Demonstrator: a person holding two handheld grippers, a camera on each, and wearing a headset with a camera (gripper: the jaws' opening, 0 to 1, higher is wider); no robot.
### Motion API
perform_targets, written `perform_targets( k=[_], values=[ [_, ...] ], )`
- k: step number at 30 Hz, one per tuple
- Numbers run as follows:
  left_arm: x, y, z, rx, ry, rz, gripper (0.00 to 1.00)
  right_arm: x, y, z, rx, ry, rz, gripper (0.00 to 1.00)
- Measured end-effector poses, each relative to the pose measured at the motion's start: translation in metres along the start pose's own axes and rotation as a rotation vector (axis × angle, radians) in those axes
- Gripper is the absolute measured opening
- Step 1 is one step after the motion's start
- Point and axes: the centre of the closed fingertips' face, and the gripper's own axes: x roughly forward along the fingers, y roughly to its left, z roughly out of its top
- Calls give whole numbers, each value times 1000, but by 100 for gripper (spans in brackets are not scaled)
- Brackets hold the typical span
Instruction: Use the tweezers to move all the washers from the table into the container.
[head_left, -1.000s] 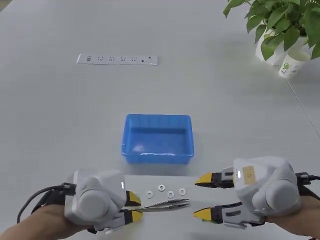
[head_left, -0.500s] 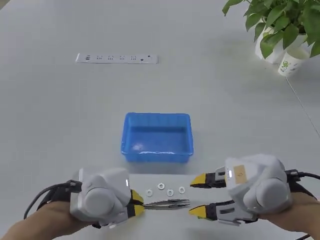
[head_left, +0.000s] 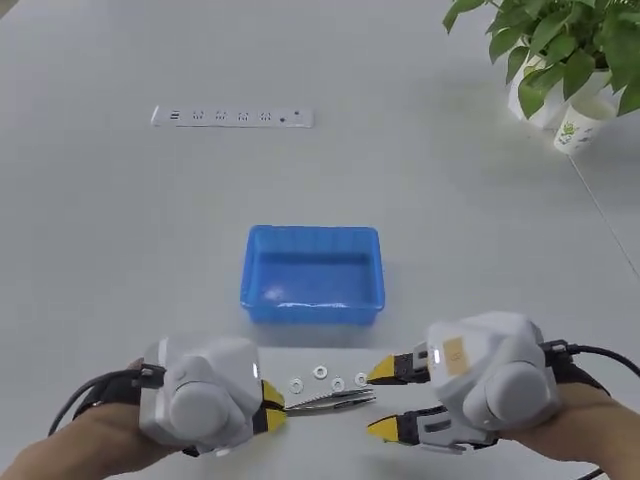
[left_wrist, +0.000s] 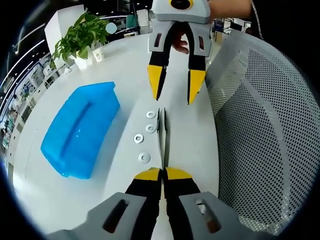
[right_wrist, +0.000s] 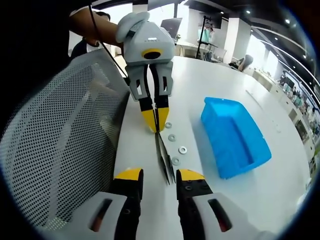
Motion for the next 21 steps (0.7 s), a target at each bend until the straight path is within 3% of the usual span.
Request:
perform_targets(
  k=[9,21],
  values=[
    [-3,2,1,14,7,-3,4,11,-2,-2,-50,34,9,24],
    [-11,-1,6,32,10,-14,4,24,-4,6,-97,34,14,21]
  ],
)
